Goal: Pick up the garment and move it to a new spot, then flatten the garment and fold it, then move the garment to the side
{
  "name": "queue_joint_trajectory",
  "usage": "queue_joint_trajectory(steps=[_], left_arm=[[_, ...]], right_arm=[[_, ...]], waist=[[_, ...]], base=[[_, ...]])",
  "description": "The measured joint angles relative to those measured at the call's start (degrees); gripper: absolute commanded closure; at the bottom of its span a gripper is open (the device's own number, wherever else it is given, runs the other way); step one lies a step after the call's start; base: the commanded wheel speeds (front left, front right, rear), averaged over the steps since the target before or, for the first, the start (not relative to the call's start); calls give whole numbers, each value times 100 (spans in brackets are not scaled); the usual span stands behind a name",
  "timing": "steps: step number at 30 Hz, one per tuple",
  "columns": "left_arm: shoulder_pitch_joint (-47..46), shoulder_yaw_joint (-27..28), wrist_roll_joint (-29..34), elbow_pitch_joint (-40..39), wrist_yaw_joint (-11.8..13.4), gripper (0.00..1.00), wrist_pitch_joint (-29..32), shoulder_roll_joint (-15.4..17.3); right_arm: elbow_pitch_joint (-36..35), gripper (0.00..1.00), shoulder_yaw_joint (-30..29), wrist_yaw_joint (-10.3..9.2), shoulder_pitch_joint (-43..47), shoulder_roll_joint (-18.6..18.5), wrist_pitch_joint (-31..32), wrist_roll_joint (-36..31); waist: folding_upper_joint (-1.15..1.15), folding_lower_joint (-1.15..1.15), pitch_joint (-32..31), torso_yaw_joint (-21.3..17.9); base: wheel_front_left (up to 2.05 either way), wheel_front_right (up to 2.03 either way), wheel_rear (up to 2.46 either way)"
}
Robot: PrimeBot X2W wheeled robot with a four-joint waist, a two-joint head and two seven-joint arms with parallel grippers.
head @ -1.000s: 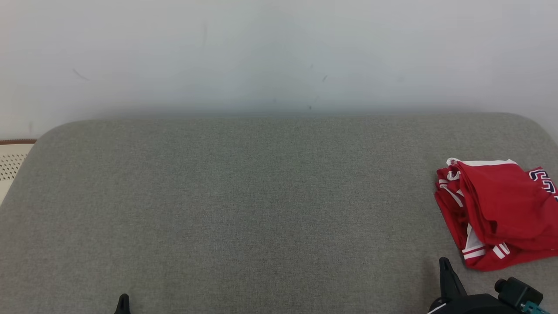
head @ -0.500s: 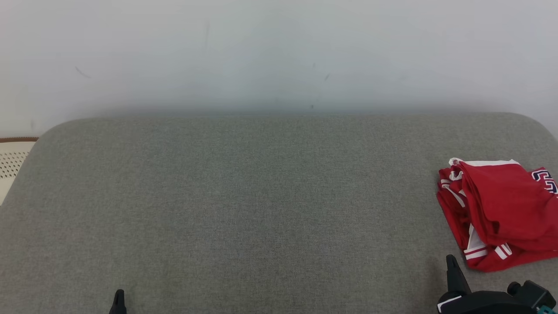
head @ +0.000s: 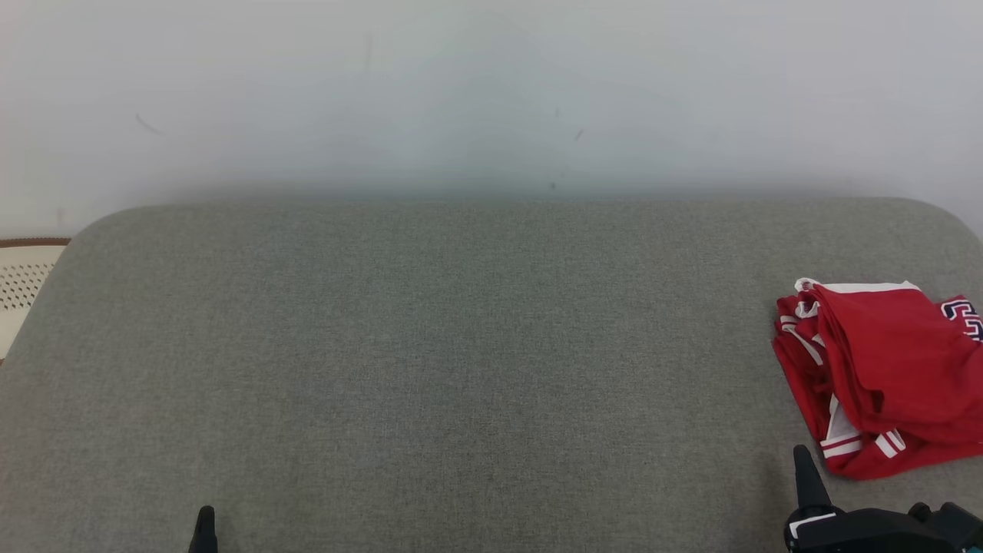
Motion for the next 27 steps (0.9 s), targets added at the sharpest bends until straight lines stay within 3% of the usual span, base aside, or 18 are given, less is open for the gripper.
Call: queue_joint_trajectory(steps=[27], left_arm=[[-99,54,-1568,-108,-94,100,394,15]], right_arm=[[-212,100,-288,-3,-92,66,387,1592]], waist=[[0,0,39,57]], base=[[0,0,0]])
